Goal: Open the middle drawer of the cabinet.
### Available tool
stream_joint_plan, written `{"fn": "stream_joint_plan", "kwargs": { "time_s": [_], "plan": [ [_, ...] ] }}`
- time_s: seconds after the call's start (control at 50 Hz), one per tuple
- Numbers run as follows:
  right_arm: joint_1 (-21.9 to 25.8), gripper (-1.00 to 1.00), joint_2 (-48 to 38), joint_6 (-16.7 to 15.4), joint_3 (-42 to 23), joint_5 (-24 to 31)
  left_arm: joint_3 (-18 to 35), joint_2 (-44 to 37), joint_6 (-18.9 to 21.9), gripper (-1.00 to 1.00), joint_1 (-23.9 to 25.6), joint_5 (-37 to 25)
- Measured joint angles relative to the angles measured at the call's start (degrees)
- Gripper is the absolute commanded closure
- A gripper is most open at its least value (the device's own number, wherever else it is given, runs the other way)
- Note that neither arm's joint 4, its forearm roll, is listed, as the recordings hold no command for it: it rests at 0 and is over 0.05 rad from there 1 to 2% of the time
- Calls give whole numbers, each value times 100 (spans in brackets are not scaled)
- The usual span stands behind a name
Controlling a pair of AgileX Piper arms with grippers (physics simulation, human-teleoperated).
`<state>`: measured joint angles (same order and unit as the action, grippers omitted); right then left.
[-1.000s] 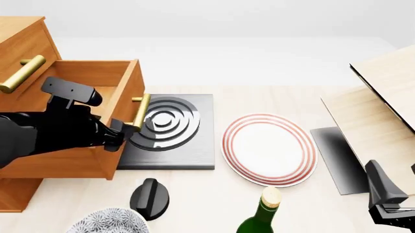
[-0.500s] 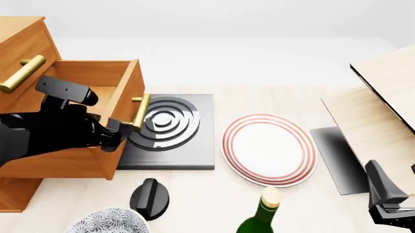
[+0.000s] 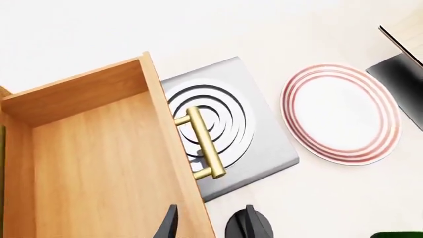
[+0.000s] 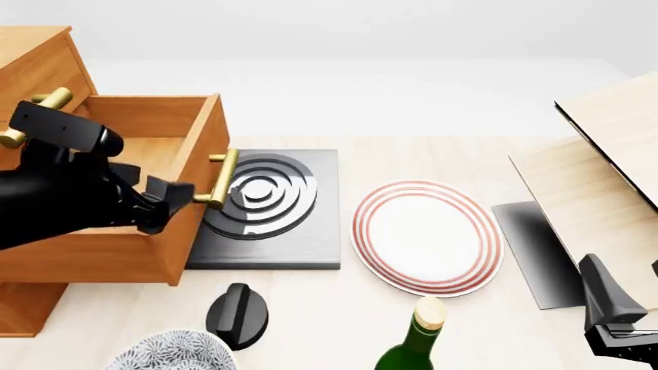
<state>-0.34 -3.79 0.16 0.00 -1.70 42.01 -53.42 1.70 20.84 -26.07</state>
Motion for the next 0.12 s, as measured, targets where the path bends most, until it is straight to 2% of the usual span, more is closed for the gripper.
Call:
{"fn": "stream_joint_plan", "kwargs": {
  "time_s": [0.12],
  "plan": [
    [0,-100,0,0,0,0,26,148,29,-100,19,-58]
  ]
}}
